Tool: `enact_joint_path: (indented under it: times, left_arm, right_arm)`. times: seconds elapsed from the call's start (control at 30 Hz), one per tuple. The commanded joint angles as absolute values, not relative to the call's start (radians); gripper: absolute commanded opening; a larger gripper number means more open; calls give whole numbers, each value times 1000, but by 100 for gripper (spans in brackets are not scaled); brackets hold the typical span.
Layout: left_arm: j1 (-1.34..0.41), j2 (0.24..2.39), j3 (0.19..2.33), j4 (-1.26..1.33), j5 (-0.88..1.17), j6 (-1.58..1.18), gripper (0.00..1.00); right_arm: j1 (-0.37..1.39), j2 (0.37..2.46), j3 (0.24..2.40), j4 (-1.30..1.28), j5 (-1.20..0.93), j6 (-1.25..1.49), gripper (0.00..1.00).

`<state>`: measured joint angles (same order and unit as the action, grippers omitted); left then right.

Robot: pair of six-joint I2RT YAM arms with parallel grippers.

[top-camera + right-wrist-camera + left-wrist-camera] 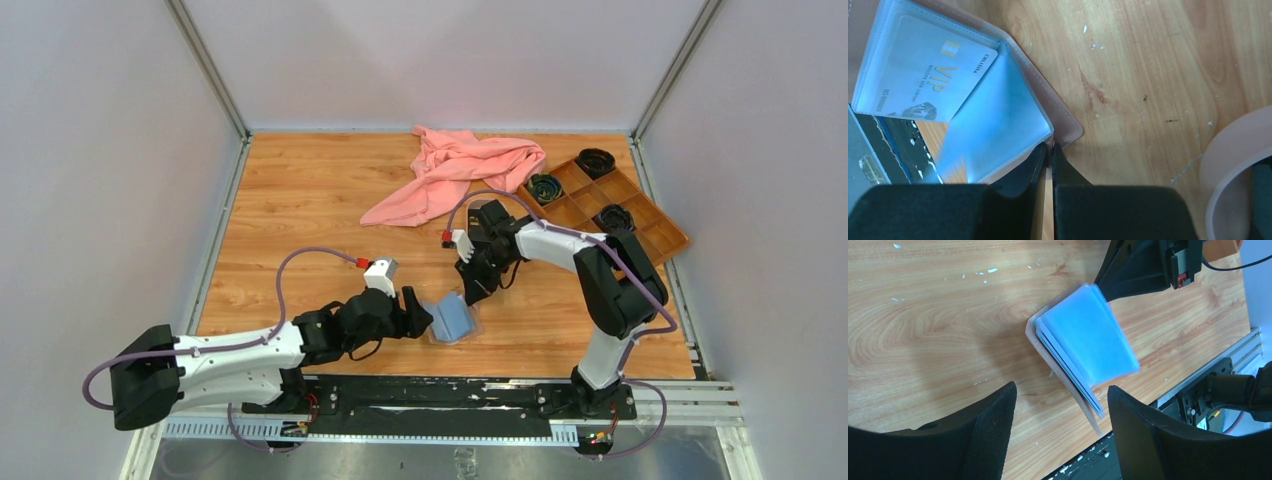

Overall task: Put the credit cards into the card holder
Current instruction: Open the card holder at the center of the board.

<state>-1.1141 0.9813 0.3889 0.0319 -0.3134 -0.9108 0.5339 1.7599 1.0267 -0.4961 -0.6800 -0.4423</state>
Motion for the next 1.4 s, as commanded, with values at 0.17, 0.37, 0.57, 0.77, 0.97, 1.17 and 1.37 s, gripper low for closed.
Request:
enact_joint_path:
  times: [0.17, 0.37, 0.57, 0.77, 0.97, 1.17, 1.37]
  left_arm:
    - [-1112, 992, 427, 46, -300, -884, 70]
    - [-1112, 878, 405, 44, -314, -872, 64]
    - [-1112, 811, 423, 46, -303, -854, 62]
    - [-1112, 890, 439, 63, -266, -856, 63]
    - [-1115, 969, 461, 100, -235, -853, 79]
    - [-1129, 1067, 472, 114, -255, -868, 90]
    - [-1135, 1170, 512, 128, -266, -862, 97]
  right_arm:
    - [525, 1688, 1029, -598, -694, -502, 22]
    - [525, 1573, 1014, -587, -658, -530, 41]
    - [526, 1509, 998, -569, -678, -544, 43]
    - [526, 1599, 1025, -622, -772, -543, 22]
    - [535, 1693, 1047, -651, -739, -527, 5]
    - [546, 1731, 1072, -704, -706, -560, 3]
    - [575, 1735, 1079, -739, -854, -593, 3]
